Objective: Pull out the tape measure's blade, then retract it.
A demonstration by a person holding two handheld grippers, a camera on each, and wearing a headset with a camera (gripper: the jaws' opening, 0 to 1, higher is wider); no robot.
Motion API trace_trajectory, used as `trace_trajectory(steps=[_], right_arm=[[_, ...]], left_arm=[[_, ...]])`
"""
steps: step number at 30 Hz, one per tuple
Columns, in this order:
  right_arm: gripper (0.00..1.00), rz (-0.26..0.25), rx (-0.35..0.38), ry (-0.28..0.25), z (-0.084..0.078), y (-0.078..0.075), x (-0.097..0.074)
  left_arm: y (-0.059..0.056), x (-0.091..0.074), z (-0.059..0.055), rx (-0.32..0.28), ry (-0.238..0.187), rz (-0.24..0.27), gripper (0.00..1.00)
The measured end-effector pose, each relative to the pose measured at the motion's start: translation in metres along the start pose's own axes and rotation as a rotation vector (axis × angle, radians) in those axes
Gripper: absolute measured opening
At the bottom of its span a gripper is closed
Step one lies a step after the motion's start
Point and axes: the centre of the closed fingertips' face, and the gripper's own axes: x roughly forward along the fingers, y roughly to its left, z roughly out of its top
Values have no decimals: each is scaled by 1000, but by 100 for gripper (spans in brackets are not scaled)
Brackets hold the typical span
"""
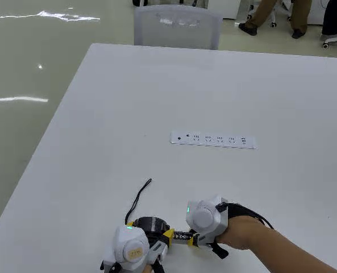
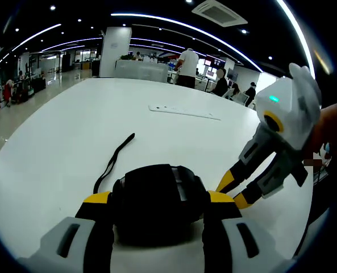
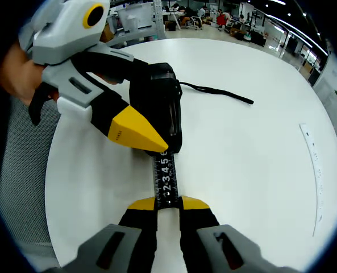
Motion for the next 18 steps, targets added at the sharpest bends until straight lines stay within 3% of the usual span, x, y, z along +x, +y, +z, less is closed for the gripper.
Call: trace_trajectory(steps=[18], right_arm=[[14, 2, 6, -40, 9, 0, 4]], left_arm=[[2, 2, -3, -2, 0, -3, 59]])
